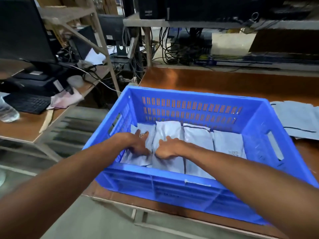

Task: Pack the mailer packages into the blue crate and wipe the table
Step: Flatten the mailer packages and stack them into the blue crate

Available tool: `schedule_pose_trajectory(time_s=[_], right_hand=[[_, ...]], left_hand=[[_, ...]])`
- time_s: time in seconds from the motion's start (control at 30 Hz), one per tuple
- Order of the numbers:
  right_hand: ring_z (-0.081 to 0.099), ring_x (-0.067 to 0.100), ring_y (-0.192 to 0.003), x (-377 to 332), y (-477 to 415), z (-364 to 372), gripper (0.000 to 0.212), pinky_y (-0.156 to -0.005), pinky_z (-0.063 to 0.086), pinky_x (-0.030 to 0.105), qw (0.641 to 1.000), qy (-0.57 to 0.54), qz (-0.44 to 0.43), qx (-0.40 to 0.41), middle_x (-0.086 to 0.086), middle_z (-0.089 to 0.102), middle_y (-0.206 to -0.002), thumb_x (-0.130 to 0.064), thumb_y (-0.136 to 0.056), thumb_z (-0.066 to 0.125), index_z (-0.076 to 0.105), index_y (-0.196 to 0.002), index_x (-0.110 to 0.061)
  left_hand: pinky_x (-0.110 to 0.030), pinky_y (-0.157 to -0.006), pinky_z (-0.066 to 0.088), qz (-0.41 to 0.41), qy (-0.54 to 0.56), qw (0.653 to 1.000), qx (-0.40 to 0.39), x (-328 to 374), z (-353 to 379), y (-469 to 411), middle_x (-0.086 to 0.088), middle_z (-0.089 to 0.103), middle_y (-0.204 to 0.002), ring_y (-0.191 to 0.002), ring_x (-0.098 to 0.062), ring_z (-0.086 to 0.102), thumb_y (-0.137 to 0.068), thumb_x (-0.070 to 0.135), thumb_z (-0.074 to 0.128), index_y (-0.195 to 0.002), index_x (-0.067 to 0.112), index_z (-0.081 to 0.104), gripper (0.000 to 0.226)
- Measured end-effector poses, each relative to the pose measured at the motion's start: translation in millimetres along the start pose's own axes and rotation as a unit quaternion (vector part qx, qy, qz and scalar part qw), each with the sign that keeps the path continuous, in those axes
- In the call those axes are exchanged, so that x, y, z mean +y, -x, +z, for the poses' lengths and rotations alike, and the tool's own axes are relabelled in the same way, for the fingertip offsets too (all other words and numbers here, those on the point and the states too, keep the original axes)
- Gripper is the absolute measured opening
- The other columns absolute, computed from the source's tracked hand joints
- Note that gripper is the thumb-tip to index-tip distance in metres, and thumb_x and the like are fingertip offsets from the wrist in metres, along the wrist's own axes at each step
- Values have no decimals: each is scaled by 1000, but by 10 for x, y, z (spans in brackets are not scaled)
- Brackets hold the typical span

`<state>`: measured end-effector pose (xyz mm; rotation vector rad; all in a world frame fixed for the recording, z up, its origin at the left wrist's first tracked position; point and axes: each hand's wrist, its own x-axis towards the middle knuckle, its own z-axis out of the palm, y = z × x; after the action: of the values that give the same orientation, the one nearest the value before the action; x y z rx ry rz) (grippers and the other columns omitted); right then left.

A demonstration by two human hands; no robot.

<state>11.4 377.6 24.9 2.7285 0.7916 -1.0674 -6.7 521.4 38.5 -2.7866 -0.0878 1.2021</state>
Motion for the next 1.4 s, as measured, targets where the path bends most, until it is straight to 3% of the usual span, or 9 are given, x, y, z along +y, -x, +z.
schedule_pose_trajectory(time_s=[0.1, 0.23, 0.4, 0.57, 0.8, 0.9, 1.03, 1.23, 1.4], right_hand=[[-8, 35, -150, 129, 5, 40, 89, -118, 14, 55, 998, -25, 46, -42, 13, -23, -161, -35, -88, 50, -8, -156, -31], [-10, 32, -151, 206, 7, 67, 92, -117, 13, 55, 998, -18, 43, -41, 10, -22, -162, -43, -87, 52, -10, -155, -37], [41, 36, -133, 416, 297, -156, 59, -100, 38, 44, 983, -25, 13, 183, 13, 47, -144, -29, -84, 55, 43, -141, -27], [62, 32, -110, 1391, 1085, -549, 34, -87, 52, 39, 881, -157, 8, 447, 11, 68, -118, -28, -85, 54, 63, -117, -21], [67, 26, -100, 3423, 1831, 171, 26, -88, 54, 41, 783, -285, 179, 523, -1, 74, -105, -27, -79, 53, 69, -99, -29], [65, 29, -105, 4093, 1907, 719, 30, -92, 53, 42, 807, -277, 218, 474, 3, 73, -110, -25, -78, 54, 69, -104, -28], [62, 29, -109, 4567, 1834, 1088, 33, -94, 51, 40, 838, -274, 201, 427, 5, 69, -118, -28, -86, 57, 64, -118, -28], [30, 35, -141, 4776, 1282, 846, 61, -111, 32, 52, 918, -112, 126, 359, 1, 28, -159, -51, -92, 52, 32, -148, -35], [2, 39, -149, 4960, 895, 1163, 64, -117, 8, 57, 958, -60, 142, 240, -2, 4, -165, -70, -92, 27, 15, -151, -47]], left_hand=[[-43, -116, 26, 3, 13, 1000, -8, -36, 35, -41, -5, -33, -158, -147, -36, 24, -94, 64, 43, -149, 30, -29, 96], [-44, -118, 23, 5, -4, 1000, 5, -6, 20, -66, -4, -31, -159, -148, -37, 18, -93, 66, 42, -150, 31, -27, 97], [-41, -119, 11, 28, 17, 987, 157, 154, -193, -47, -16, -11, -164, -151, -34, 1, -97, 58, 44, -157, 18, -11, 90], [-41, -111, 31, 179, 148, 887, 400, 1053, -776, 239, -22, 38, -146, -133, -40, 41, -92, 32, 66, -148, 8, 35, 69], [-41, -108, 36, 354, 160, 791, 472, 3212, -1185, 598, -16, 45, -139, -126, -35, 45, -93, 30, 61, -142, 13, 43, 55], [-46, -110, 35, 292, 67, 852, 428, 3987, -1170, 525, -15, 38, -146, -134, -38, 37, -94, 40, 53, -146, 15, 36, 60], [-56, -113, 28, 161, 14, 960, 230, 4662, -1029, 143, -17, 27, -155, -142, -43, 25, -94, 38, 47, -150, 18, 26, 64], [-63, -116, -3, 56, 120, 971, 200, 4716, -616, -429, -2, -22, -163, -146, -42, -23, -97, 53, 41, -156, 34, -8, 79], [-57, -119, -7, 54, 141, 963, 222, 4728, -225, -524, 3, -26, -162, -148, -35, -24, -97, 57, 41, -156, 36, -7, 79]])
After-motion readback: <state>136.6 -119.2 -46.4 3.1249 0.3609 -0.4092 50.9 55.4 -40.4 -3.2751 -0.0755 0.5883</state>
